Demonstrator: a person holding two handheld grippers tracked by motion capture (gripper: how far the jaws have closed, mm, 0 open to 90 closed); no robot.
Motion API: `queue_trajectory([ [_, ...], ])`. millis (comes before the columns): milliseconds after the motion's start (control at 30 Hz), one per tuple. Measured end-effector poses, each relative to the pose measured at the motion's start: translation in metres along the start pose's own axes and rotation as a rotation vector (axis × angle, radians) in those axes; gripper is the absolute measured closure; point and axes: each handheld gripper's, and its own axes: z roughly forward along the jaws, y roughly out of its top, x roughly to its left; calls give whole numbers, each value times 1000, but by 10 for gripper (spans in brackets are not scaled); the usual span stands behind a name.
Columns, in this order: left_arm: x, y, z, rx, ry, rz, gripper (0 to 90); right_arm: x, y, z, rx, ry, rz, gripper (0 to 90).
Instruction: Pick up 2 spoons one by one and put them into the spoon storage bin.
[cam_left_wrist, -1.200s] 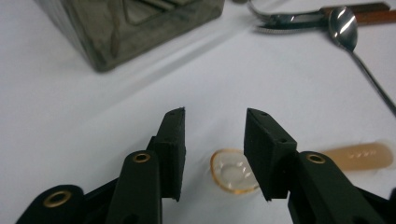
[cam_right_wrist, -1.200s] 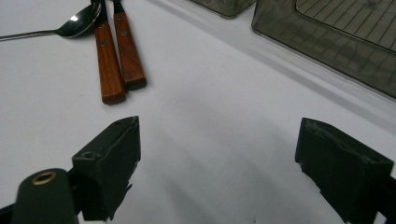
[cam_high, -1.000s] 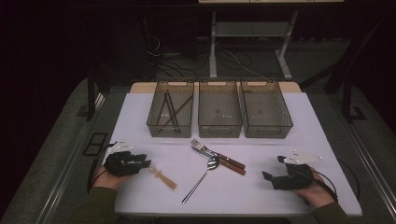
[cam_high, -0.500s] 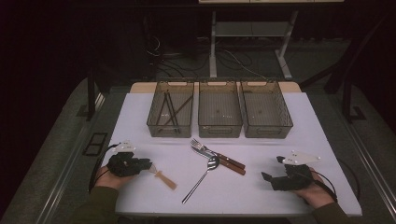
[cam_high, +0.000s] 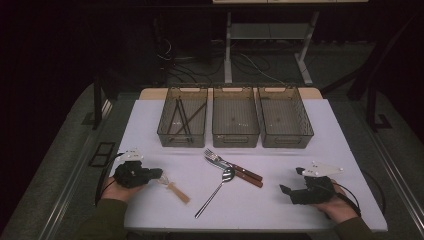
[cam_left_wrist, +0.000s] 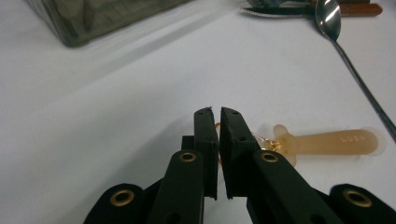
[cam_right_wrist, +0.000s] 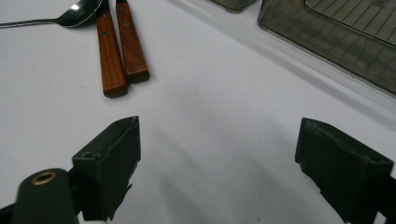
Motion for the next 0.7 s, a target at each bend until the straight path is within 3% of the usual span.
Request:
queue_trajectory([
  [700,-10,13,-8,-119,-5,-7,868,0,0,1,1,-1,0,144],
])
